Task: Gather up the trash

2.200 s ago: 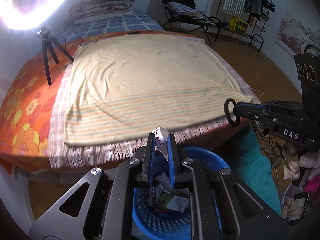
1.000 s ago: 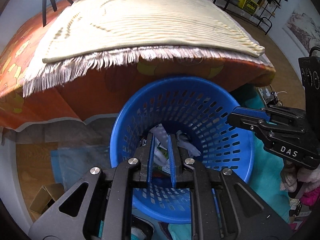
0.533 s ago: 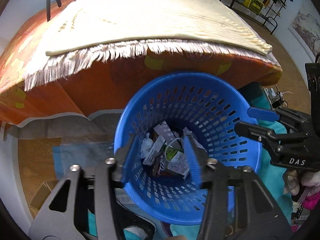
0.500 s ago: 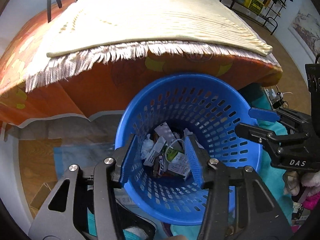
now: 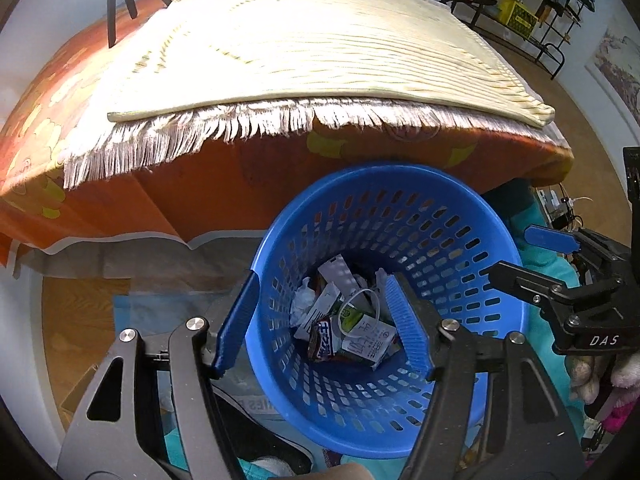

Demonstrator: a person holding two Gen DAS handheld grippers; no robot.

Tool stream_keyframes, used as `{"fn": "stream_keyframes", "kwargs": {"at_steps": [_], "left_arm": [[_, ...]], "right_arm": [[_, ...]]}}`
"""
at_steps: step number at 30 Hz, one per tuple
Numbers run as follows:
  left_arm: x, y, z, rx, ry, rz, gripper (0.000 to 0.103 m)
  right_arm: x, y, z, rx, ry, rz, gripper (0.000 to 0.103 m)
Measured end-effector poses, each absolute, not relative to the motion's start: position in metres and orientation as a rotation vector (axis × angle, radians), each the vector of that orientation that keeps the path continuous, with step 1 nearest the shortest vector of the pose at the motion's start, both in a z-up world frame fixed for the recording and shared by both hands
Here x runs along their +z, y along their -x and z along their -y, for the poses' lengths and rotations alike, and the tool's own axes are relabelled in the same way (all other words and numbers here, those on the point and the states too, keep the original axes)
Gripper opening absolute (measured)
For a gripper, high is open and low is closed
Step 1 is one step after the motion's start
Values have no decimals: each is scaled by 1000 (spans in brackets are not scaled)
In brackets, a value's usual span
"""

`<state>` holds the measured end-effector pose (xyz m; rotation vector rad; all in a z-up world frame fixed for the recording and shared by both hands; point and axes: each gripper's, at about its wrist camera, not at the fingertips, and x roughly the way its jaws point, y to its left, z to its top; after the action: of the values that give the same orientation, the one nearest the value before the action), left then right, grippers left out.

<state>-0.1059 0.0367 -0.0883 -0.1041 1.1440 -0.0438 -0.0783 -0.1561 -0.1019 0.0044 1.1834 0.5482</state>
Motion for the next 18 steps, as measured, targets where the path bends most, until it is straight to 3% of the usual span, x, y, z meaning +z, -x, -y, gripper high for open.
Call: {"fn": "stream_keyframes", "kwargs": {"at_steps": [18], "left_arm": [[-62,102,-37,-34,105,-1059,80]], "right_arm": [[-74,83,159,463,43,-1105,92]]}}
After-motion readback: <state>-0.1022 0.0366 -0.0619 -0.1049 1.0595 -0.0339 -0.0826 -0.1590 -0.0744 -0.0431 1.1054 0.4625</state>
